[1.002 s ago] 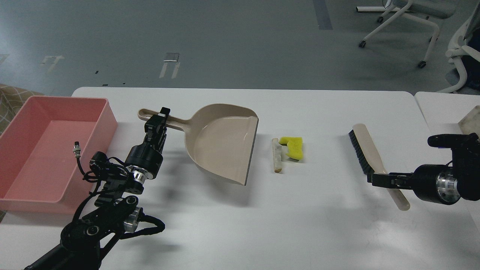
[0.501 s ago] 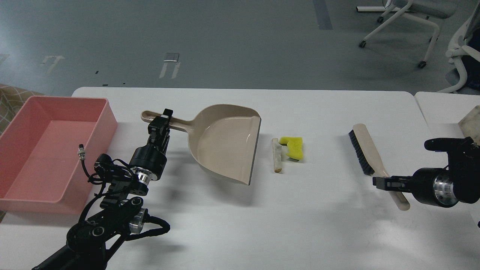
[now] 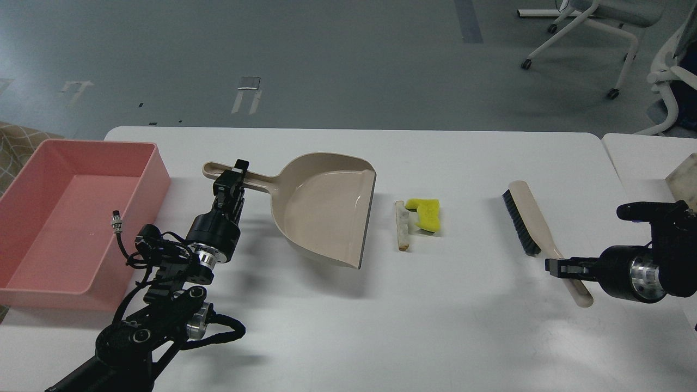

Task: Sweep and dump garbage into bin
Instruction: 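Sweep the yellow sponge and scrap into the dustpan with the brush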

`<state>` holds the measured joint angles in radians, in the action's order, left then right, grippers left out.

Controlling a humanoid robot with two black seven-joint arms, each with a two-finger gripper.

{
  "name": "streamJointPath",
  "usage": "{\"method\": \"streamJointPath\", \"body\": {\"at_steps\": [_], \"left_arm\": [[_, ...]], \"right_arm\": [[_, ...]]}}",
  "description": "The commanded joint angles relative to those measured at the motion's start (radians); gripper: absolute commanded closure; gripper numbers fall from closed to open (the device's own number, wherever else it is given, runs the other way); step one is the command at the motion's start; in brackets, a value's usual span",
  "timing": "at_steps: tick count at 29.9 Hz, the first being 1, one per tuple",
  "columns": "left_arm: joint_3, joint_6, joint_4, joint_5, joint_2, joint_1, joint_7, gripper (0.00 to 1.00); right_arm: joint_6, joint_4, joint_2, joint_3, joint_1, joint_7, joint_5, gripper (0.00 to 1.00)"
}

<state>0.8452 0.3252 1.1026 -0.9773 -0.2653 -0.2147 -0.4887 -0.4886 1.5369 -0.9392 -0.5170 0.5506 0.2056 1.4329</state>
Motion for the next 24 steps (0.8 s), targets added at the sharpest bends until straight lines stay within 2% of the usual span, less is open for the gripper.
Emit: {"method": "streamJointPath", "body": {"at_steps": [1, 6, 13, 17, 20, 24], "left_arm": [[-0.008, 0.002, 0.000, -0.006, 0.000, 0.008, 0.000, 1.00], [-0.012, 0.075, -0.029, -0.007, 0.008, 0.015, 0.000, 1.00], [-0.015, 0.100, -0.061, -0.004, 0.014, 0.014, 0.000, 1.00], [-0.024, 0.163, -0.069, -0.011, 0.023, 0.014, 0.000, 1.00], [-0.037, 0.163, -0.070, -0.011, 0.043, 0.012, 0.000, 1.00], [-0.037, 0.163, -0.070, -0.014, 0.064, 0.014, 0.000, 1.00]], "right_arm": [[0.000, 0.006, -0.001, -0.023, 0.002, -0.008, 0.000, 1.00], [0.000, 0.005, 0.023, -0.051, 0.002, -0.008, 0.000, 1.00], [0.000, 0.006, 0.063, -0.051, 0.002, -0.003, 0.000, 1.00], [0.000, 0.012, 0.097, -0.051, 0.005, 0.003, 0.001, 1.00], [0.000, 0.009, 0.111, -0.051, 0.014, 0.008, 0.001, 1.00], [0.000, 0.008, 0.134, -0.051, 0.017, 0.037, 0.001, 1.00]]}}
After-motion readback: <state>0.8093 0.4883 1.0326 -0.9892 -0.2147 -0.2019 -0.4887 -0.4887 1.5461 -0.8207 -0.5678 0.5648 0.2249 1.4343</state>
